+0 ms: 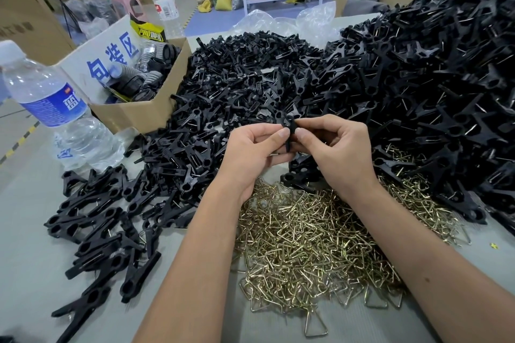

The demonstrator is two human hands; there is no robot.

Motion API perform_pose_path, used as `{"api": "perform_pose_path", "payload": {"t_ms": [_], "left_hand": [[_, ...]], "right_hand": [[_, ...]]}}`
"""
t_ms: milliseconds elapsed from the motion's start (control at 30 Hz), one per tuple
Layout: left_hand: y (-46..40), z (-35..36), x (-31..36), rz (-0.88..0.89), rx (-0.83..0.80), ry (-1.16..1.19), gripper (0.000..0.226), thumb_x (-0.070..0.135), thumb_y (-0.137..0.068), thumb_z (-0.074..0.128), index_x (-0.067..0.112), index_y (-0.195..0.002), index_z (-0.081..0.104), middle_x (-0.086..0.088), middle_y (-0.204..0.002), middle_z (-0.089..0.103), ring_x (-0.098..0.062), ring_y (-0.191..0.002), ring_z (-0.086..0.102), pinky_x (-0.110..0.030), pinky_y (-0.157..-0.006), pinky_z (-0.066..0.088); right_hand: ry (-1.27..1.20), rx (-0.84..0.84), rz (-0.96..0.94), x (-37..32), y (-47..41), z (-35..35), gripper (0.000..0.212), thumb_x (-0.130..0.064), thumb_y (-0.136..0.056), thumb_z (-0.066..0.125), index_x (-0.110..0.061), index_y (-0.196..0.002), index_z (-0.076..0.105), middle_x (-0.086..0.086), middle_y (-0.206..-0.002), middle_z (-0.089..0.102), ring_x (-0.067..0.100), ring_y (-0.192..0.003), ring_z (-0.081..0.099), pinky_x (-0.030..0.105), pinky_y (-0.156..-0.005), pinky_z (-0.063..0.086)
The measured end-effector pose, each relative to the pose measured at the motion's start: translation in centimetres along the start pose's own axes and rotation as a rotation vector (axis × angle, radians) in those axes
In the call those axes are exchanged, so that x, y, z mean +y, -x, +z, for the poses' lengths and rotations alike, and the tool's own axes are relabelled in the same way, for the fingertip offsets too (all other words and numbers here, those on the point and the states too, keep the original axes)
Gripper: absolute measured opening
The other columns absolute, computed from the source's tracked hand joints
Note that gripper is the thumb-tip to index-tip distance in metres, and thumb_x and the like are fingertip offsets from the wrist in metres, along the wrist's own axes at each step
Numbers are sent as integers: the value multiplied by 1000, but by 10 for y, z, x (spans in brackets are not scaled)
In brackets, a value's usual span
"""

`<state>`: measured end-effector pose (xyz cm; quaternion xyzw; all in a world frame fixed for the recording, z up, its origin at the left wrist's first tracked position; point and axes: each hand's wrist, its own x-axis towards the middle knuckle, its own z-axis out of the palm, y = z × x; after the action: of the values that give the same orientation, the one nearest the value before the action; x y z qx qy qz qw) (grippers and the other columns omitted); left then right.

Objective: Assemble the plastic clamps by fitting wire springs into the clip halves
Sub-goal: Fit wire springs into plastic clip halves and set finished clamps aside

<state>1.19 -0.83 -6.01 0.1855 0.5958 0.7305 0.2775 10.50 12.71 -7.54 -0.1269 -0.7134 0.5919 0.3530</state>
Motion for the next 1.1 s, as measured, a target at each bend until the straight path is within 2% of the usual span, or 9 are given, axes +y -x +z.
{"api": "perform_pose_path", "payload": {"t_ms": [67, 200, 367, 500, 600, 700, 833, 967, 1100], "left_hand": [[1, 1, 1, -5, 3, -1, 10, 6, -96, 70, 1, -103, 76, -17, -92, 79, -29, -88, 78, -26, -70, 62], [2, 0, 4, 13, 47, -29, 6, 19, -85, 80, 13, -85, 82, -4, -79, 76, -12, -72, 71, -20, -63, 57], [4, -14, 13, 98, -111, 18, 34, 15, -79, 81, 20, -113, 78, -8, -98, 79, -19, -88, 76, -28, -72, 64], [6, -22, 19, 196, -102, -29, 24, 13, -75, 83, 15, -99, 82, -10, -91, 77, -22, -80, 76, -24, -65, 62], [4, -29, 19, 242, -8, 20, 21, 8, -71, 85, 12, -90, 79, -13, -92, 75, -24, -81, 75, -26, -68, 63], [2, -36, 20, 281, 87, 91, 24, 0, -67, 84, 7, -85, 70, -14, -98, 75, -27, -86, 75, -29, -73, 63], [0, -38, 19, 297, 179, 87, 33, 1, -61, 86, 11, -81, 62, -13, -107, 70, -43, -103, 67, -38, -85, 62], [2, -35, 18, 279, 167, 39, 30, -3, -67, 86, 15, -81, 66, -17, -101, 59, -42, -99, 55, -52, -98, 56], [2, -35, 19, 279, 177, 6, 31, 4, -65, 87, 15, -86, 68, -7, -89, 60, -30, -96, 53, -56, -104, 48]], "right_hand": [[28, -9, 1, 0, 0, -1, 15, -7, -90, 79, -9, -105, 80, 5, -98, 79, 22, -91, 78, 44, -84, 64], [16, -45, -7, -5, 1, -1, 14, -3, -90, 78, -8, -103, 81, 4, -90, 79, 18, -78, 77, 31, -70, 64], [-38, -170, 5, -11, 0, -2, 14, -4, -93, 75, -9, -104, 81, 3, -92, 79, 18, -85, 76, 26, -73, 61], [-30, -203, -10, -20, 0, 0, 9, -11, -94, 76, -13, -102, 79, 1, -89, 79, 18, -81, 77, 28, -69, 63], [254, -178, -102, -22, -3, 5, 3, -18, -95, 76, -17, -94, 73, -3, -78, 72, 8, -69, 67, 18, -60, 52], [572, -374, -169, -26, -2, 13, 5, -26, -91, 79, -23, -89, 76, -16, -79, 68, 0, -71, 63, 15, -66, 49], [794, -732, -191, -30, 4, 30, 22, -42, -85, 82, -31, -105, 79, -11, -99, 67, 4, -90, 61, 30, -85, 52], [662, -723, -173, -34, 2, 26, 13, -25, -78, 91, -22, -79, 78, -16, -74, 65, -3, -69, 58, 10, -66, 41], [392, -641, -24, -35, 1, 9, 10, -23, -79, 90, -24, -83, 81, -6, -69, 71, 2, -58, 61, 18, -59, 51]]}}
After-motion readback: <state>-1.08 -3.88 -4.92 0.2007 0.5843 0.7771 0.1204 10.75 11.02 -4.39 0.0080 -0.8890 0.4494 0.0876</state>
